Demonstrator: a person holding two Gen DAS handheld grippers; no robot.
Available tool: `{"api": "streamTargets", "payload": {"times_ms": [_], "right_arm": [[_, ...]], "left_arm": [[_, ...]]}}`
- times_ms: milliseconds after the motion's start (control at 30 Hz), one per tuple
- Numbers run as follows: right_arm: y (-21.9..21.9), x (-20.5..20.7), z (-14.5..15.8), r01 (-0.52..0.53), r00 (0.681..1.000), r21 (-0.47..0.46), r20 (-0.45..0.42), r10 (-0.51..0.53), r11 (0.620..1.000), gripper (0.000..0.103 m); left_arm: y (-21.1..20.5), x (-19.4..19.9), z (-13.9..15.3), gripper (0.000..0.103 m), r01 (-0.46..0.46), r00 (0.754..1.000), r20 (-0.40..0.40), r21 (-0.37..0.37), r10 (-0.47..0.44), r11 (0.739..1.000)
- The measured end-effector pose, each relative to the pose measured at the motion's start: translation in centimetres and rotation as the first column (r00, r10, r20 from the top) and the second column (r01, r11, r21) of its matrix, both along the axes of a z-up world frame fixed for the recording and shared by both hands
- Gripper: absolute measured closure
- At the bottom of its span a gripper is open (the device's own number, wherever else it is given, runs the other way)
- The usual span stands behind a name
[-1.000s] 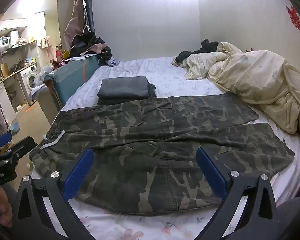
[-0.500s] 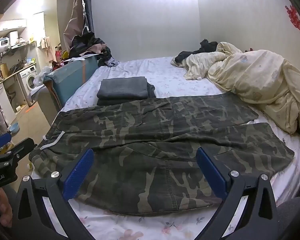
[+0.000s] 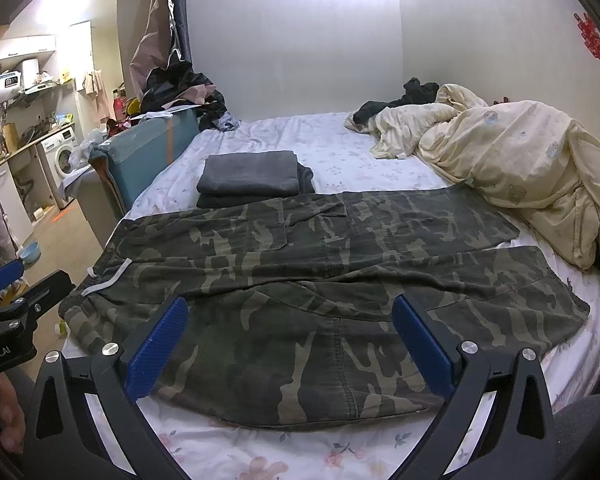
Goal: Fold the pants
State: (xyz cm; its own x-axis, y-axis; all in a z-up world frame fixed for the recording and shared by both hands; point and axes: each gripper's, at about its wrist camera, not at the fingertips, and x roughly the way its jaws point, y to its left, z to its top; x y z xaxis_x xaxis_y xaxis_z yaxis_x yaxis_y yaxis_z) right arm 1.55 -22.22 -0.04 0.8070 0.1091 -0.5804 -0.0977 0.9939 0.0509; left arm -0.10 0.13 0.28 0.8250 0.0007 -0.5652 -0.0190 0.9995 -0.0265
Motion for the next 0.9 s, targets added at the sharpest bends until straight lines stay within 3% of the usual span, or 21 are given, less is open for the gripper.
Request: {"api": "streamTargets", "payload": {"times_ms": [900], "right_arm": [[0.0, 0.01, -0.01, -0.001, 1.0, 0.001, -0.001, 0.001, 1.0, 0.0]], "left_arm": [[-0.05, -0.01, 0.25, 0.0, 0.0, 1.0, 0.007, 0.005, 0.0, 1.0]]}}
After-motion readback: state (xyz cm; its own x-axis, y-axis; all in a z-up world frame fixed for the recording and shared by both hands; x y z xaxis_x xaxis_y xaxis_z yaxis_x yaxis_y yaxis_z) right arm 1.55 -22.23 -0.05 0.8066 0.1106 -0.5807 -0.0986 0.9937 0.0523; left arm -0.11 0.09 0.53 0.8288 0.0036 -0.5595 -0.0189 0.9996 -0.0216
